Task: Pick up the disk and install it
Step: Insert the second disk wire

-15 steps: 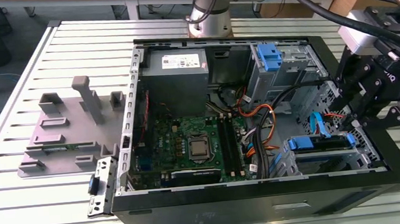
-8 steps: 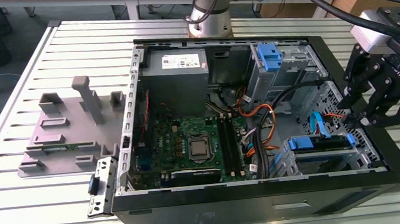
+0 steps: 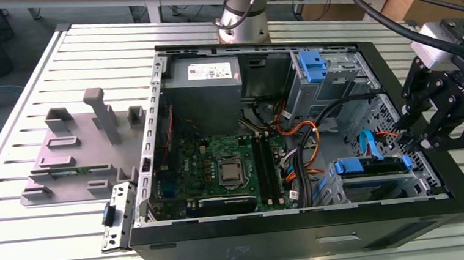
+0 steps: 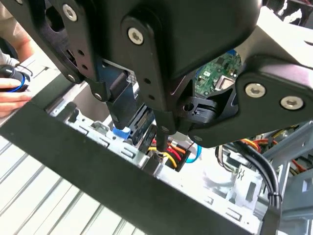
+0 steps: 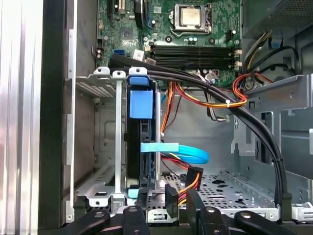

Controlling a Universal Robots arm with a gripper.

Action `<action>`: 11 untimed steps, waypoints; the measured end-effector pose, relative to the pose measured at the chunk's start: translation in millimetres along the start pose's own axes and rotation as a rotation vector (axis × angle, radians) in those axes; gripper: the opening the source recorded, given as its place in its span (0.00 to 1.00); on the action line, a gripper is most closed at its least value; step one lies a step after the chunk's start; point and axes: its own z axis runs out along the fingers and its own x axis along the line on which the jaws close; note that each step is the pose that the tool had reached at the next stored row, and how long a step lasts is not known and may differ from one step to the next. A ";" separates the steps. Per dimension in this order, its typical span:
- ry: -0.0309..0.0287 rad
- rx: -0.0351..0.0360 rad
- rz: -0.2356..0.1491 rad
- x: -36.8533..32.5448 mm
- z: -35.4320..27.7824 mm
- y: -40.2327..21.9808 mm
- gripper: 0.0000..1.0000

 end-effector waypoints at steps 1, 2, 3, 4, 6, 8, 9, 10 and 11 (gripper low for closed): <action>0.0000 0.0000 0.000 0.0 1.3 -0.1 0.44; 0.0000 0.0000 0.000 0.0 1.9 -0.1 0.44; 0.0002 0.0000 0.000 0.0 2.1 -0.1 0.44; -0.0001 0.0000 0.000 0.1 3.2 -0.2 0.44; 0.0000 -0.0002 0.000 0.1 4.0 -0.2 0.44; 0.0003 -0.0003 0.000 0.1 4.0 -0.2 0.44; 0.0002 -0.0003 0.000 0.1 4.1 -0.2 0.44; 0.0001 -0.0003 0.000 0.1 4.1 -0.2 0.44; 0.0000 -0.0003 0.000 0.1 4.2 -0.2 0.44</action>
